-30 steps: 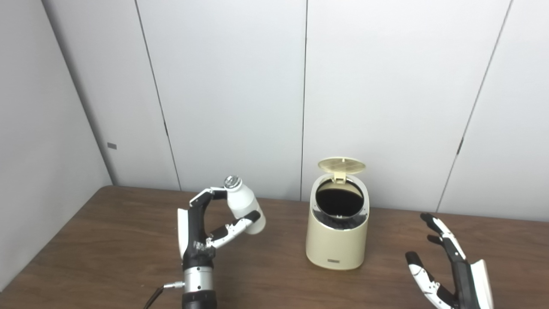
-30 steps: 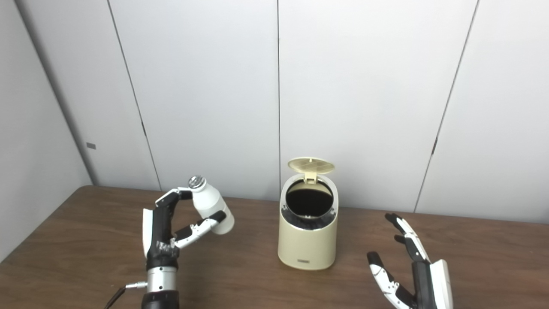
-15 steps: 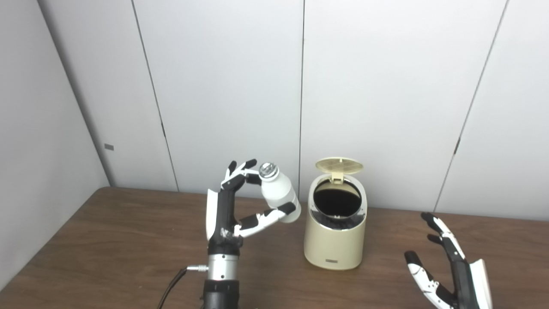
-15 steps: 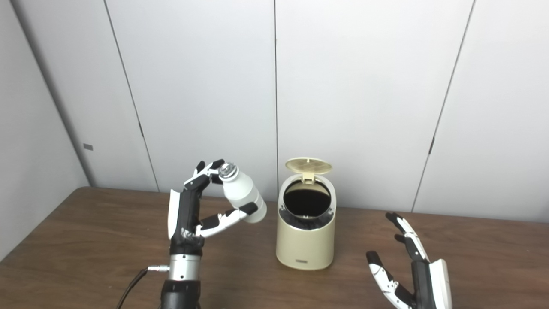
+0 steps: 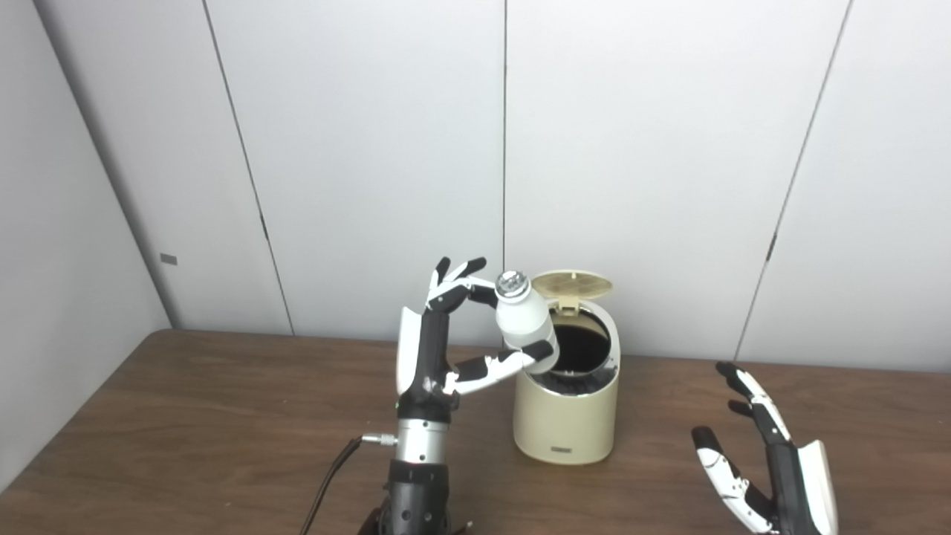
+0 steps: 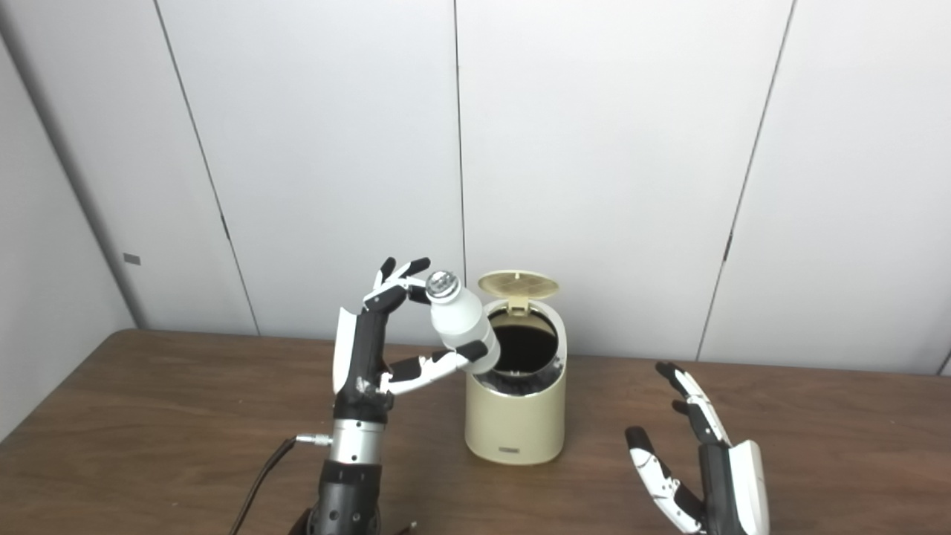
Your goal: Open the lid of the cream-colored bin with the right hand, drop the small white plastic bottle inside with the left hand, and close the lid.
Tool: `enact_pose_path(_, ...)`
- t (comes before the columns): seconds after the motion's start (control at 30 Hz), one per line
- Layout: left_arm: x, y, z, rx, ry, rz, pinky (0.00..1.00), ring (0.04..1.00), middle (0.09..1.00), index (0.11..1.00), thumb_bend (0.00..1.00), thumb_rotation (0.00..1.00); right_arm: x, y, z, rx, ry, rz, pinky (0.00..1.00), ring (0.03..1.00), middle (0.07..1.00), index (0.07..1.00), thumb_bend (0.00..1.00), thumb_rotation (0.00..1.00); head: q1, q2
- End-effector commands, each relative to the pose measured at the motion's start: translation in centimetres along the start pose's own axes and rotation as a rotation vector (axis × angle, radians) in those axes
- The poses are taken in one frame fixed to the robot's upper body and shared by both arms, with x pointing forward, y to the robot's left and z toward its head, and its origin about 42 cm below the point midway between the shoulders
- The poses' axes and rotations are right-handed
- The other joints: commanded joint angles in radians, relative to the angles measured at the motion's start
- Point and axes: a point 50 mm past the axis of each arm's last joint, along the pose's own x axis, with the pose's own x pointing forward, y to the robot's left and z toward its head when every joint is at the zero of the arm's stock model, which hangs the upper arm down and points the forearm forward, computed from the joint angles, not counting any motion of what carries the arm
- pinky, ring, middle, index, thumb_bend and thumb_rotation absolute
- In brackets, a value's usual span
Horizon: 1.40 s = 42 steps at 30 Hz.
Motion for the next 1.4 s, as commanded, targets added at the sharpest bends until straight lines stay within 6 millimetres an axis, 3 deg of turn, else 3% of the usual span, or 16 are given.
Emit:
enact_pose_path(0.0,2.3,-0.6,1.2,-0.026,-0.074,0.017,1.0,0.87,0.496,0.473,0.52,0.0,-1.1,0.8,-0.3,0.016,0.018,0.002,0.75,0.859,0.885,0.847,0.23,0.66,0.0,-0.001)
enact_pose_path(0.1,2.5,-1.2,0.8,-0.029,-0.061,0.012,1.0,0.884,0.497,0.476,0.52,0.0,-1.2,0.9,-0.2,0.019,0.018,0.0,0.75,0.86,0.885,0.84,0.21,0.61,-0.012,-0.003)
enact_pose_path(0.13,2.6,-1.5,0.7,-0.025,-0.059,0.011,1.0,0.891,0.598,0.477,0.52,0.02,-1.2,0.9,-0.2,0.019,0.016,-0.001,0.75,0.86,0.884,0.841,0.21,0.59,-0.012,-0.003)
enact_pose_path(0.27,2.6,-2.1,0.3,0.005,-0.06,0.007,1.0,0.875,0.574,0.478,0.52,0.04,-1.2,1.0,-0.1,0.019,0.016,-0.003,0.75,0.863,0.884,0.839,0.21,0.56,-0.022,-0.005)
enact_pose_path(0.33,2.5,-2.3,-0.1,0.02,-0.057,-0.008,1.0,0.873,0.544,0.445,0.52,0.01,-1.3,1.1,0.0,0.022,0.015,-0.007,0.75,0.859,0.88,0.836,0.21,0.56,-0.026,-0.006)
enact_pose_path(0.43,2.3,-2.7,-0.6,0.028,-0.045,-0.036,1.0,0.892,0.501,0.473,0.52,0.0,-1.3,1.1,0.0,0.029,0.017,-0.01,0.76,0.862,0.881,0.839,0.21,0.56,-0.03,-0.007)
enact_pose_path(0.73,2.0,-3.3,-1.6,0.064,-0.039,-0.039,1.0,0.86,0.521,0.44,0.52,0.0,-1.4,1.1,0.1,0.016,0.013,-0.009,0.77,0.866,0.885,0.858,0.2,0.57,-0.041,-0.011)
enact_pose_path(0.9,1.7,-3.3,-1.8,0.132,-0.105,-0.004,1.0,0.808,0.47,0.496,0.52,0.0,-1.6,1.2,0.2,0.021,0.008,-0.005,0.76,0.868,0.884,0.86,0.19,0.53,-0.054,-0.009)
enact_pose_path(0.97,1.6,-3.4,-2.0,0.15,-0.123,0.001,1.0,0.801,0.465,0.503,0.52,0.0,-1.6,1.3,0.3,0.019,0.004,-0.008,0.75,0.864,0.881,0.86,0.2,0.57,-0.056,-0.009)
enact_pose_path(1.07,1.3,-3.5,-2.2,0.163,-0.138,-0.001,1.0,0.802,0.465,0.503,0.52,0.0,-1.7,1.3,0.3,0.024,0.006,-0.011,0.76,0.866,0.879,0.854,0.21,0.61,-0.057,-0.007)
enact_pose_path(1.37,1.6,-3.7,-1.8,0.152,-0.166,0.003,1.0,0.797,0.471,0.492,0.53,0.0,-1.6,1.4,0.2,0.029,0.005,-0.013,0.75,0.867,0.882,0.846,0.2,0.57,-0.058,-0.011)
